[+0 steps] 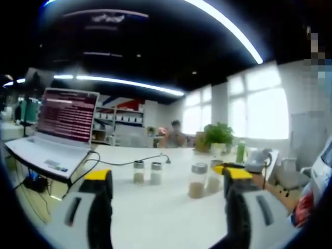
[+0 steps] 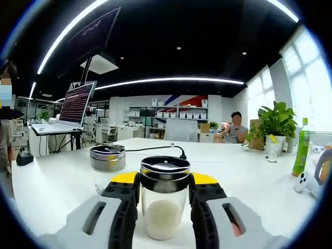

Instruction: Rotate the seasoning bottle until the label or dispensing opening points toward the visible target arrow and the bottle remains upright within the marked orientation range

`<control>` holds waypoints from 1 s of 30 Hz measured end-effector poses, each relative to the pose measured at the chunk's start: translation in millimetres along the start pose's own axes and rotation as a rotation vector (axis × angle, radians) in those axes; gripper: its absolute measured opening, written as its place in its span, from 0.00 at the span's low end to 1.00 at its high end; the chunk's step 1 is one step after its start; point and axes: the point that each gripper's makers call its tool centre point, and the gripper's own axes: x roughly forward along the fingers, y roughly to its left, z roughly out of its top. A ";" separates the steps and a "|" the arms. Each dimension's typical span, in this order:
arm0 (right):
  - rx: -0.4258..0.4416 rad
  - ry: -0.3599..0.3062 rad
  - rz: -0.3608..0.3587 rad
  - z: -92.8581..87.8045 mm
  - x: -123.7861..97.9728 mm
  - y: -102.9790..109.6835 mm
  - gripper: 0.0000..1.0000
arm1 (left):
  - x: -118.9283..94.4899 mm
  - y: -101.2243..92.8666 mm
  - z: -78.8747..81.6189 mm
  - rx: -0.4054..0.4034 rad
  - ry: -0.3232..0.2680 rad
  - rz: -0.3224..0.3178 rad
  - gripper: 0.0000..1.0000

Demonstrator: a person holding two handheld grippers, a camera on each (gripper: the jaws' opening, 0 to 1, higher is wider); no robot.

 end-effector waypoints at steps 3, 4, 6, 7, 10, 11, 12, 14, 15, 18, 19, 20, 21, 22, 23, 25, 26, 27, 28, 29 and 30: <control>0.021 -0.037 0.033 6.7 2.8 3.7 0.57 | -0.8 -0.2 0.6 -0.001 -0.002 0.000 0.94; 0.025 -0.042 0.030 9.0 1.0 1.4 0.63 | -1.0 -0.4 0.9 -0.001 -0.003 0.000 0.94; 0.009 -0.053 0.030 14.3 -3.0 -0.5 0.62 | -1.3 -0.3 1.5 -0.004 -0.007 0.001 0.94; 0.005 -0.056 0.031 16.4 -4.5 -1.1 0.61 | -1.3 0.0 1.8 -0.008 -0.008 0.002 0.94; 0.000 -0.059 0.035 19.1 -8.0 -3.0 0.62 | -0.5 0.8 1.5 -0.003 -0.005 0.003 0.94; 0.000 -0.059 0.040 19.1 -8.8 -3.1 0.62 | -0.2 0.9 1.2 -0.003 -0.004 0.002 0.94; 0.003 -0.058 0.043 18.9 -9.6 -3.0 0.62 | 0.3 0.8 0.7 -0.004 -0.003 0.001 0.94; 0.003 -0.058 0.055 18.6 -10.9 -2.6 0.62 | 1.1 0.6 -0.4 -0.005 0.000 -0.001 0.94; 0.004 -0.056 0.063 18.2 -11.3 -2.5 0.61 | 1.6 0.8 -1.0 -0.005 0.002 0.000 0.94; 0.036 -0.046 0.119 19.1 -15.0 0.8 0.54 | 4.5 2.7 -4.2 -0.003 0.012 0.005 0.94; 0.028 -0.033 0.143 19.0 -15.5 1.6 0.57 | 4.9 2.5 -5.4 -0.002 0.016 0.003 0.94; 0.022 -0.024 0.152 19.2 -15.9 0.1 0.59 | 5.3 1.8 -6.4 -0.002 0.020 -0.002 0.94; 0.019 -0.021 0.159 20.2 -16.5 -2.0 0.60 | 5.3 1.6 -7.0 -0.006 0.022 -0.004 0.94; 0.015 -0.026 0.174 22.3 -17.6 -3.7 0.61 | 5.0 1.4 -6.9 -0.007 0.021 -0.002 0.94; 0.015 -0.033 0.190 24.9 -19.1 -5.2 0.61 | 4.7 1.3 -6.5 -0.006 0.020 -0.001 0.94; 0.034 -0.045 0.230 30.6 -21.1 -8.3 0.61 | 2.8 0.2 -4.4 -0.001 0.015 -0.001 0.94; 0.046 -0.055 0.260 33.8 -21.6 -8.2 0.61 | 2.1 -0.6 -2.6 -0.001 0.008 -0.004 0.94; 0.062 -0.057 0.290 35.6 -21.8 -9.1 0.61 | 2.0 -0.9 -2.0 -0.001 0.005 -0.005 0.94; 0.078 -0.053 0.325 35.9 -21.9 -9.2 0.61 | 2.0 -1.1 -2.1 -0.002 0.005 -0.005 0.94; 0.089 -0.048 0.365 35.7 -23.0 -8.7 0.61 | 2.0 -0.7 -2.7 -0.003 0.009 -0.003 0.94; 0.107 -0.038 0.401 35.1 -23.5 -8.5 0.61 | 2.0 -0.5 -3.1 -0.003 0.011 -0.002 0.94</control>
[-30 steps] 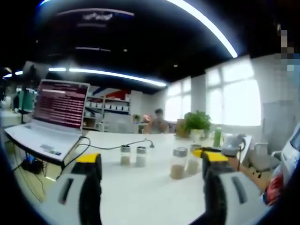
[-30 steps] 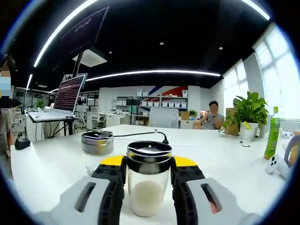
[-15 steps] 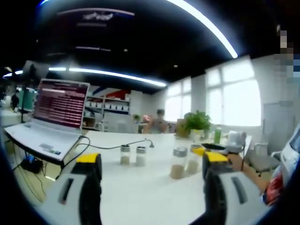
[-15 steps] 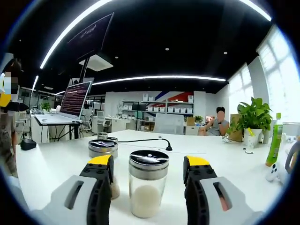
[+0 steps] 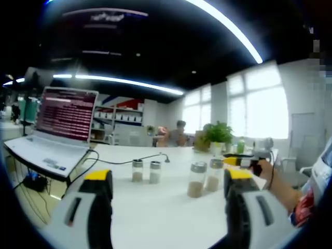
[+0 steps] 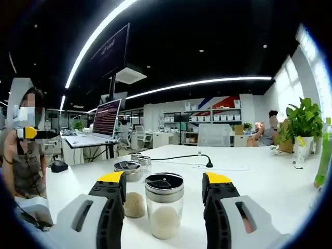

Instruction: Rotate the seasoning bottle until the label or dispensing opening points toward the visible target arrow and the bottle remains upright within the marked orientation range

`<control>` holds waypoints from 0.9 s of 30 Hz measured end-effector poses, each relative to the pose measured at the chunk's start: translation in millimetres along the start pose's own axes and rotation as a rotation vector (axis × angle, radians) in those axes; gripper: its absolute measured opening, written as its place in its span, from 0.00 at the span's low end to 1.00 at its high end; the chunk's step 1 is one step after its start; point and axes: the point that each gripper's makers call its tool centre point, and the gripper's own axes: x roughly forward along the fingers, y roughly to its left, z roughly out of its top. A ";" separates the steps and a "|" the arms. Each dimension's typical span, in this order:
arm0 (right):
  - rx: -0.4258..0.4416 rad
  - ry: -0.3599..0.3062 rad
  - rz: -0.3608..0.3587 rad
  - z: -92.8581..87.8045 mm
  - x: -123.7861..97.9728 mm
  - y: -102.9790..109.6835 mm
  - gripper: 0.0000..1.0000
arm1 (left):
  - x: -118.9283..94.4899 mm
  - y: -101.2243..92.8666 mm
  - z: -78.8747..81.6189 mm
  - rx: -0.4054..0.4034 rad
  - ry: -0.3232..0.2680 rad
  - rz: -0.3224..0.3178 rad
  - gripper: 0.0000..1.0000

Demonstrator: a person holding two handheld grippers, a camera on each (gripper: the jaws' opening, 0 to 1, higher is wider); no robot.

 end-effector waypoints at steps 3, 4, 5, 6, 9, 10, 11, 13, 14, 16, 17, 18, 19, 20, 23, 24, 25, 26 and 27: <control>0.034 0.008 0.060 -0.5 -0.5 -6.3 0.61 | -0.1 -1.8 0.8 0.003 -0.003 -0.008 0.94; 0.038 0.013 0.060 -1.1 -0.6 -10.1 0.62 | 0.0 -1.7 0.8 0.001 -0.004 -0.007 0.94; 0.035 0.015 0.069 -1.8 -0.5 -11.8 0.62 | 0.5 -1.2 0.3 0.001 -0.003 -0.005 0.94; 0.033 0.014 0.075 -1.9 -0.9 -13.6 0.63 | 0.8 -1.0 -0.5 0.003 0.000 -0.005 0.94; 0.025 0.000 0.118 -0.2 -3.2 -13.1 0.63 | 0.8 -0.4 -2.0 -0.004 0.005 -0.008 0.94; 0.026 -0.001 0.136 0.7 -3.8 -12.6 0.63 | 0.1 -0.6 -1.5 -0.006 0.002 -0.010 0.94; 0.028 -0.005 0.148 2.2 -4.2 -13.0 0.63 | -0.6 -0.6 -1.0 -0.009 0.000 -0.011 0.94; 0.035 -0.017 0.167 5.8 -3.4 -13.8 0.62 | -1.5 -0.2 0.0 -0.009 -0.005 -0.007 0.94; 0.036 -0.015 0.183 6.2 -1.9 -13.2 0.62 | -1.7 0.5 0.5 -0.008 -0.006 -0.005 0.94; 0.034 0.005 0.212 3.8 1.8 -11.0 0.63 | -1.9 0.6 0.9 -0.006 -0.005 -0.003 0.94; 0.027 0.012 0.230 3.0 4.6 -10.4 0.63 | -1.9 -0.4 1.6 -0.004 -0.007 -0.007 0.94; 0.023 0.016 0.245 2.7 7.3 -10.1 0.63 | -2.0 -1.5 2.3 -0.005 -0.009 -0.010 0.94; 0.017 0.025 0.262 1.7 10.0 -8.4 0.63 | -2.2 -2.7 2.9 -0.005 -0.010 -0.012 0.94; 0.013 0.033 0.282 0.9 12.4 -6.1 0.63 | -2.6 -4.0 3.6 -0.003 -0.011 -0.013 0.94; -0.013 0.061 0.320 -4.3 19.8 -0.9 0.61 | -3.9 -6.4 5.8 0.003 -0.016 -0.019 0.94; -0.023 0.071 0.324 -6.5 21.7 0.2 0.60 | -4.6 -6.7 6.6 0.003 -0.019 -0.018 0.94; -0.031 0.078 0.329 -9.1 23.2 2.4 0.60 | -5.2 -6.7 7.3 0.004 -0.021 -0.017 0.94; -0.035 0.086 0.333 -11.7 24.8 3.3 0.60 | -5.7 -6.9 7.6 0.006 -0.022 -0.017 0.94; -0.035 0.093 0.338 -14.4 25.9 4.7 0.59 | -6.2 -6.7 8.1 0.006 -0.024 -0.016 0.94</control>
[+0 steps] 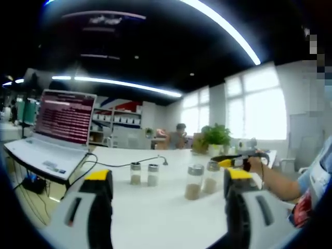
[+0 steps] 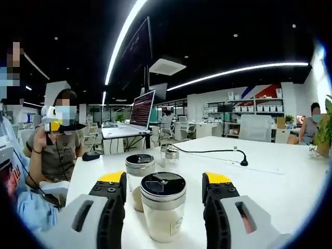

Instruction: Rotate the seasoning bottle until the label or dispensing opening points toward the visible target arrow and the bottle remains upright within the marked orientation range

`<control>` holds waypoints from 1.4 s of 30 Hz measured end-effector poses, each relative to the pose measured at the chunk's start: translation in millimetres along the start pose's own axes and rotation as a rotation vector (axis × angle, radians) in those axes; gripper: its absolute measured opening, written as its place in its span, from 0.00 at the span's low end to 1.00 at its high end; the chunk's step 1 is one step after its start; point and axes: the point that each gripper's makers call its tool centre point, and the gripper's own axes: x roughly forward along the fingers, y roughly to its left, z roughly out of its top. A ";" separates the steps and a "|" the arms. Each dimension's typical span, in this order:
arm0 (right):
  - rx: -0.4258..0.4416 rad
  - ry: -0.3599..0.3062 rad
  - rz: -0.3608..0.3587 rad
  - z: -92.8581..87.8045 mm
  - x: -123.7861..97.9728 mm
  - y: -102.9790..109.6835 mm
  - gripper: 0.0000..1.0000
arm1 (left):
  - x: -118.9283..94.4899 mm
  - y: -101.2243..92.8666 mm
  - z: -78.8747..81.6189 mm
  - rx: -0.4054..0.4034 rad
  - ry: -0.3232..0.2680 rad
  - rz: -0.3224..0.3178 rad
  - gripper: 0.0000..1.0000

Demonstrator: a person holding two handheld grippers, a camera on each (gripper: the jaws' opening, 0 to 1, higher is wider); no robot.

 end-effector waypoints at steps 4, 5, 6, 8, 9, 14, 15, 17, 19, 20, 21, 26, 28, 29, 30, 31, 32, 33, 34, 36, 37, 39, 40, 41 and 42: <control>0.003 0.009 0.028 -5.2 4.9 2.8 0.55 | -1.7 1.2 1.2 0.001 -0.006 0.006 0.94; 0.005 0.004 0.031 -5.3 6.2 3.0 0.54 | -2.0 1.3 1.4 0.001 -0.006 0.007 0.94; 0.011 0.001 0.032 -5.6 7.5 2.1 0.53 | -2.7 1.6 1.9 0.000 -0.008 0.008 0.94; 0.017 0.001 0.032 -7.1 9.0 1.5 0.49 | -3.4 2.1 2.9 0.000 -0.012 0.009 0.94; 0.020 0.000 0.033 -8.2 9.5 1.2 0.46 | -3.7 2.4 3.3 0.000 -0.013 0.010 0.94; 0.035 -0.002 0.042 -11.6 11.2 0.9 0.40 | -4.1 3.3 3.2 0.001 -0.012 0.012 0.94; 0.034 -0.006 0.043 -11.7 11.1 1.3 0.40 | -4.0 3.2 3.3 0.001 -0.012 0.012 0.94; 0.027 -0.014 0.046 -11.5 10.7 1.1 0.40 | -3.7 2.5 2.9 0.001 -0.011 0.011 0.94; 0.024 -0.027 0.044 -11.9 10.1 0.8 0.40 | -3.1 1.4 2.2 0.002 -0.010 0.010 0.94; 0.025 -0.035 0.043 -11.7 10.0 0.6 0.40 | -2.9 0.8 2.0 0.001 -0.010 0.009 0.94; 0.027 -0.043 0.040 -11.5 10.0 0.5 0.39 | -2.6 1.2 2.2 0.001 -0.010 0.008 0.94; 0.024 -0.050 0.004 -10.3 11.8 -0.1 0.39 | -2.8 2.1 2.1 0.001 -0.008 0.013 0.93; 0.020 -0.044 -0.011 -10.2 12.7 -0.9 0.39 | -3.0 2.5 2.7 0.000 -0.010 0.012 0.93; 0.018 -0.041 -0.017 -10.3 13.1 -1.3 0.39 | -3.1 2.9 2.8 -0.001 -0.010 0.013 0.93; 0.017 -0.038 -0.021 -10.5 12.9 -1.6 0.39 | -3.2 3.4 2.7 0.000 -0.009 0.014 0.93; 0.017 -0.037 -0.023 -10.7 12.8 -2.0 0.39 | -3.2 3.9 2.7 0.000 -0.009 0.015 0.93; 0.018 -0.037 -0.026 -10.8 12.7 -2.3 0.39 | -3.1 4.4 2.7 0.000 -0.009 0.015 0.93; 0.019 -0.036 -0.031 -10.9 12.7 -2.4 0.39 | -2.9 4.7 2.5 0.000 -0.008 0.015 0.93; 0.017 -0.035 -0.038 -10.9 12.6 -2.2 0.39 | -2.8 5.1 2.1 -0.001 -0.007 0.016 0.93; 0.019 -0.036 -0.064 -11.0 12.9 -2.5 0.39 | -2.5 5.6 1.7 -0.002 -0.006 0.017 0.93; 0.018 -0.038 -0.080 -11.0 13.2 -2.5 0.39 | -2.4 5.4 1.5 -0.003 -0.006 0.016 0.93; 0.017 -0.040 -0.104 -11.2 13.3 -2.2 0.39 | -2.2 5.3 1.5 -0.005 -0.005 0.014 0.93; 0.018 -0.040 -0.117 -11.0 13.2 -2.6 0.39 | -2.1 5.2 1.6 -0.005 -0.006 0.014 0.93; 0.019 -0.039 -0.123 -10.9 13.0 -2.9 0.39 | -2.1 4.8 1.6 -0.005 -0.006 0.013 0.93; 0.020 -0.039 -0.130 -10.8 12.8 -4.1 0.39 | -2.1 4.5 1.6 -0.005 -0.006 0.013 0.93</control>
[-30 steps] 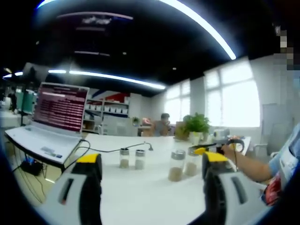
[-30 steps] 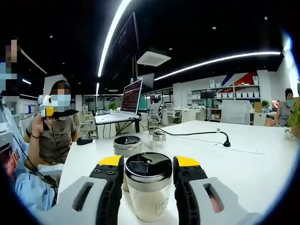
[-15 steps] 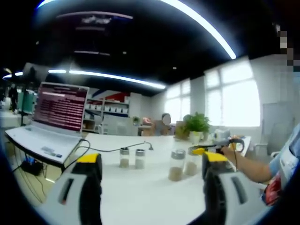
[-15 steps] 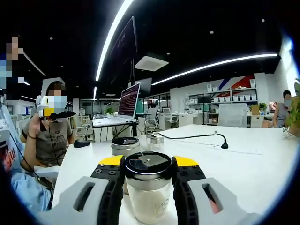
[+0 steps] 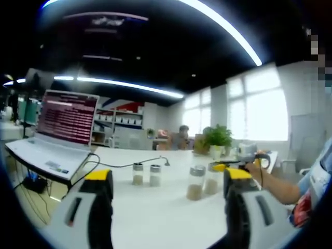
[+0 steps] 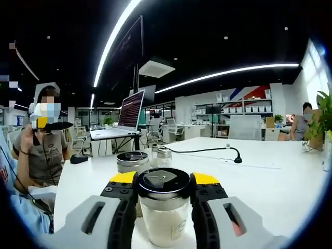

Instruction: Rotate the seasoning bottle until the label or dispensing opening points toward the visible target arrow and the bottle remains upright within the marked orientation range

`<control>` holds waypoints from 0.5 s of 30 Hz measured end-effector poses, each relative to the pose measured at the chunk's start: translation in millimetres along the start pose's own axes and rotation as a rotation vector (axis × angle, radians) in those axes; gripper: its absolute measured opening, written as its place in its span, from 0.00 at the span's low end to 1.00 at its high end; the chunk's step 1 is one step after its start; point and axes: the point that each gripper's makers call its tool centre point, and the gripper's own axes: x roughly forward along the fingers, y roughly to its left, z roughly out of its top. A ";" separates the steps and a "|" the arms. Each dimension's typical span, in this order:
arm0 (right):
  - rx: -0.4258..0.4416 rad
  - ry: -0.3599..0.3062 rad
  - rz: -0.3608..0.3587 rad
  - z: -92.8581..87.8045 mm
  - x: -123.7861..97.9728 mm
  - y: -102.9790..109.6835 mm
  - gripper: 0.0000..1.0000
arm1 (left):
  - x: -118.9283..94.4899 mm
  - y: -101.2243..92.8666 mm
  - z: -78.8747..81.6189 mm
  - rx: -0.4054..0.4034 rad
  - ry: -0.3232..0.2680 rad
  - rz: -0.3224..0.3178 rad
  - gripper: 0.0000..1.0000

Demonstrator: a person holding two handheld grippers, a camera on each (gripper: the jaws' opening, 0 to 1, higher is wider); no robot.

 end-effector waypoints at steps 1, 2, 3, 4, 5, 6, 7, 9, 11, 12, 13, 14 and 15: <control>0.001 0.000 -0.007 0.0 0.0 -0.4 0.39 | 0.0 -0.1 0.1 0.000 0.000 0.000 0.93; 0.000 0.000 -0.013 0.1 -0.1 -0.9 0.39 | 0.1 -0.1 0.1 0.000 0.000 0.001 0.93; 0.002 -0.001 -0.020 0.2 -0.3 -1.5 0.39 | 0.2 -0.1 0.0 0.000 0.000 0.001 0.93; 0.002 -0.003 -0.029 0.3 -0.2 -1.8 0.39 | 0.2 0.0 0.1 -0.001 0.000 0.001 0.93; 0.002 -0.003 -0.038 0.4 -0.4 -2.0 0.39 | 0.3 -0.3 -0.1 -0.002 0.000 0.002 0.93; 0.003 -0.004 -0.047 0.5 -0.6 -1.9 0.39 | 0.3 -0.6 -0.2 -0.002 0.000 0.002 0.93; 0.003 -0.005 -0.058 0.5 -0.8 -1.9 0.39 | 0.3 -0.6 -0.1 -0.002 0.001 0.001 0.93; 0.002 -0.009 -0.085 0.7 -0.5 -2.2 0.39 | 0.3 -0.8 0.2 -0.002 0.000 0.000 0.93; 0.000 -0.009 -0.110 1.0 -0.3 -2.9 0.39 | 0.3 -0.9 0.2 -0.003 0.000 -0.002 0.93; -0.001 -0.010 -0.126 1.2 0.6 -5.1 0.39 | 0.3 -0.9 0.1 -0.003 0.001 -0.002 0.93; -0.002 -0.012 -0.141 1.4 0.8 -6.1 0.39 | 0.3 -0.9 0.1 -0.003 0.001 -0.002 0.93; -0.002 -0.014 -0.156 1.4 0.7 -6.3 0.39 | 0.2 -0.8 0.2 -0.004 0.000 -0.001 0.93; -0.001 -0.015 -0.171 1.6 0.7 -6.4 0.39 | 0.0 -0.7 0.4 -0.004 -0.001 -0.001 0.93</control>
